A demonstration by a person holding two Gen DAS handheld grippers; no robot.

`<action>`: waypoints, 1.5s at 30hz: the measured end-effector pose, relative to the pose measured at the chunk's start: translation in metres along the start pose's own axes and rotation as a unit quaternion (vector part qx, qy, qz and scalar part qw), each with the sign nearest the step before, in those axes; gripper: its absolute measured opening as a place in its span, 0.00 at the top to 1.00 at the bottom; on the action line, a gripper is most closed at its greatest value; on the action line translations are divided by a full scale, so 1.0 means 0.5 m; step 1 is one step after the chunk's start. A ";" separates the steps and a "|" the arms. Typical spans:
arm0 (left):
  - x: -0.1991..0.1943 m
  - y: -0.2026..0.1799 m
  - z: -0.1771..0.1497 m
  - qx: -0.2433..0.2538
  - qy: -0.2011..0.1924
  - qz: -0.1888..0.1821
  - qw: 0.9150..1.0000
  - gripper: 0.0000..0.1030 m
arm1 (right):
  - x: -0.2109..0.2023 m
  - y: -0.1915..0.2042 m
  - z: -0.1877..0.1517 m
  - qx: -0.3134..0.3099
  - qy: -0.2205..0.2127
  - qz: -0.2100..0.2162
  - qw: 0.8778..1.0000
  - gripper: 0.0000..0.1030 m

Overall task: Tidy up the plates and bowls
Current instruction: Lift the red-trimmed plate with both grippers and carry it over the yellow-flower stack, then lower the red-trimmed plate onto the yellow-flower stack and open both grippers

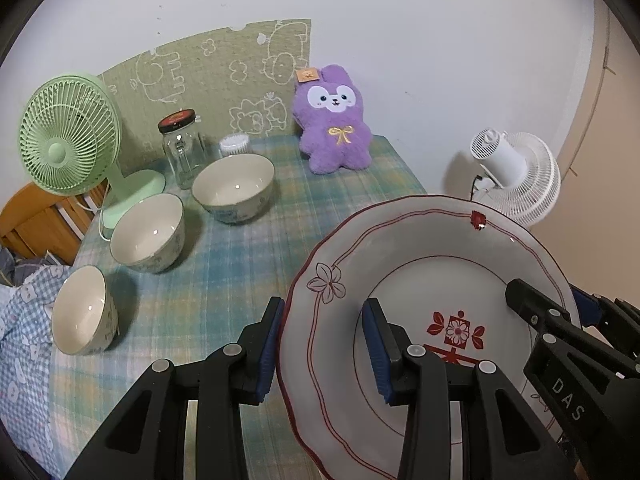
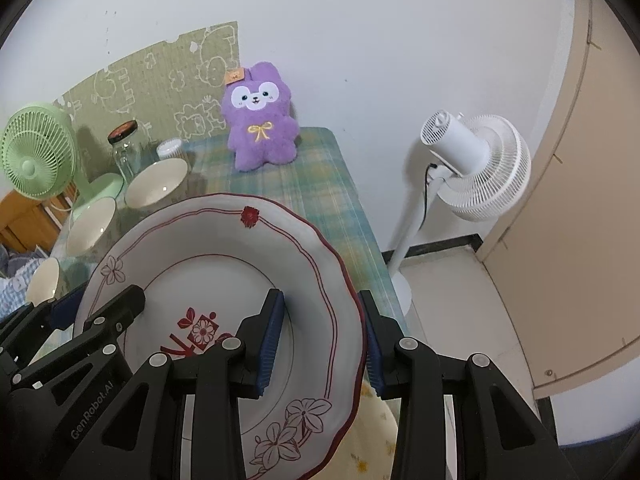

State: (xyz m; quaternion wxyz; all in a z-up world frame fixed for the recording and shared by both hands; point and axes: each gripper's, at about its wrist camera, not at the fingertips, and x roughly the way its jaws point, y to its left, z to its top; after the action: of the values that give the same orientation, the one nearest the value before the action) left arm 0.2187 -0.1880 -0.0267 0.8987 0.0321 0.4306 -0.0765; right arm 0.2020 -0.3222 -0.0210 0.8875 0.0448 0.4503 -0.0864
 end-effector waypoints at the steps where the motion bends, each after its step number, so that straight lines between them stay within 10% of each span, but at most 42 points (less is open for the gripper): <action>1: -0.003 -0.003 -0.008 0.004 -0.001 0.000 1.000 0.62 | -0.003 -0.002 -0.007 0.002 0.001 0.000 1.000 0.61; 45: 0.046 -0.059 -0.203 0.041 0.079 -0.016 0.996 0.61 | 0.038 -0.046 -0.223 0.021 0.073 -0.030 0.997 0.61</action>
State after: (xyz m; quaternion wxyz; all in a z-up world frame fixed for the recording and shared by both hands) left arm 0.1499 -0.2071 -0.1082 0.8583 0.0684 0.4975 -0.1059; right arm 0.1202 -0.3292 -0.1024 0.8481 0.0562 0.5134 -0.1186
